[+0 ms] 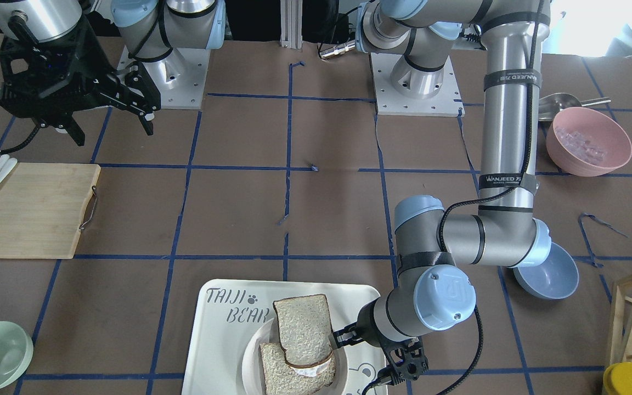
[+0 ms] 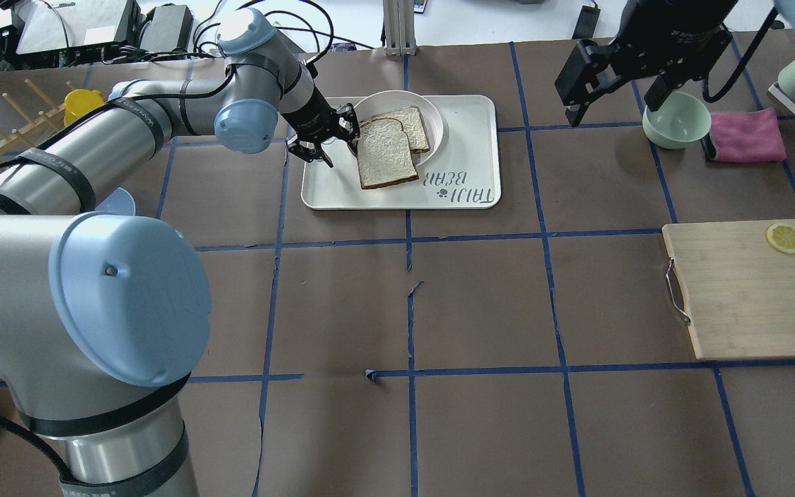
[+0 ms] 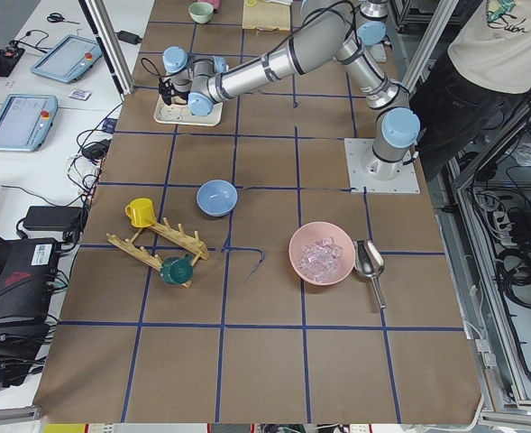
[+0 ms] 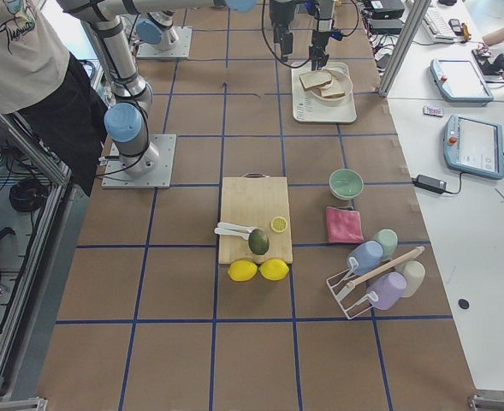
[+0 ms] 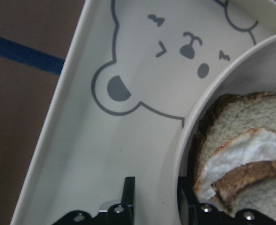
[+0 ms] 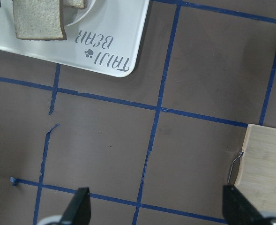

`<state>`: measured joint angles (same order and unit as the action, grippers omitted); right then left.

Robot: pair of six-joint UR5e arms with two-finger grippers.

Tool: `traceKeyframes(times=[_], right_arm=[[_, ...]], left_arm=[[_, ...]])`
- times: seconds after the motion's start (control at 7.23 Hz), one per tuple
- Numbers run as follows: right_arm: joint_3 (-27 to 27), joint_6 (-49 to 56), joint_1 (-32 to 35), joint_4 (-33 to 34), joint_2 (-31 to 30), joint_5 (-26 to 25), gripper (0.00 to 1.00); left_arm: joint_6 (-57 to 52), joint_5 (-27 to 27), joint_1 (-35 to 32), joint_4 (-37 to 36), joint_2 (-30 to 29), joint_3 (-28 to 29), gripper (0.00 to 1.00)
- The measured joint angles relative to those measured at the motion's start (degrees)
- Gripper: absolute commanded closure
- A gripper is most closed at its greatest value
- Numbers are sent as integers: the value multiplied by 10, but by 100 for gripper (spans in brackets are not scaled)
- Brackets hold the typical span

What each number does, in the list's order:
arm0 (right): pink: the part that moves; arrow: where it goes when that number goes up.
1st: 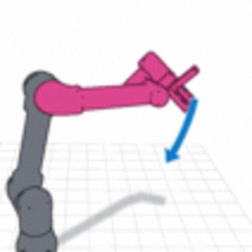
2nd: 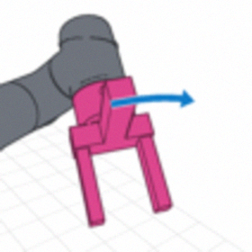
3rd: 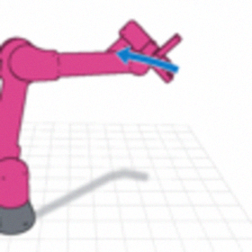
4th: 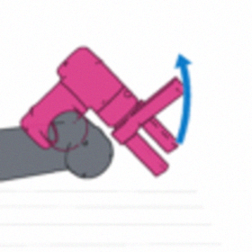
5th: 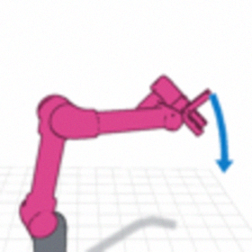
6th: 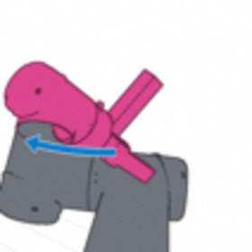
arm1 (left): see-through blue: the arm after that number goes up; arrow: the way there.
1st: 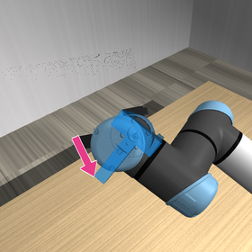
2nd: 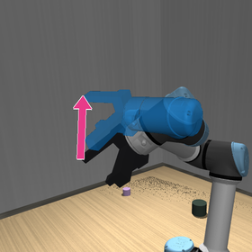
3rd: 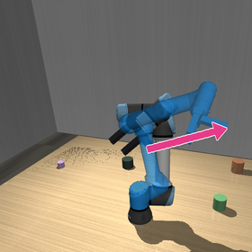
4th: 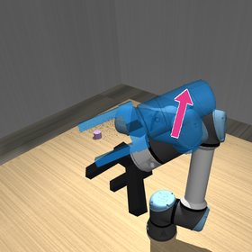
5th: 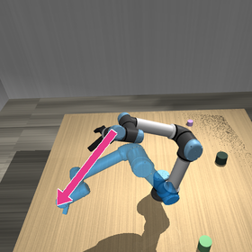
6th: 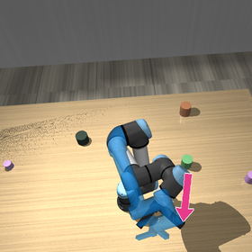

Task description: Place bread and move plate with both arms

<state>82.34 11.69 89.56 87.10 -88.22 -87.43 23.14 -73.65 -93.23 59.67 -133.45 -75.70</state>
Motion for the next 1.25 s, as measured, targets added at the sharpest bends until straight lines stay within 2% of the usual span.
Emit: traceKeyframes(times=[0.28, 0.55, 0.69, 0.97, 1.25], right_arm=[[0, 0, 0, 0, 0, 0, 0], [0, 0, 0, 0, 0, 0, 0], [0, 0, 0, 0, 0, 1, 0], [0, 0, 0, 0, 0, 1, 0], [0, 0, 0, 0, 0, 1, 0]], left_arm=[[-19, -14, 3, 4, 19, -3, 6], [-57, -26, 21, 16, 43, -2, 7], [-74, -28, 26, 47, 67, -3, 6], [-107, -31, 27, 130, 144, -15, 5], [-142, -61, 20, 167, 247, -86, 0]])
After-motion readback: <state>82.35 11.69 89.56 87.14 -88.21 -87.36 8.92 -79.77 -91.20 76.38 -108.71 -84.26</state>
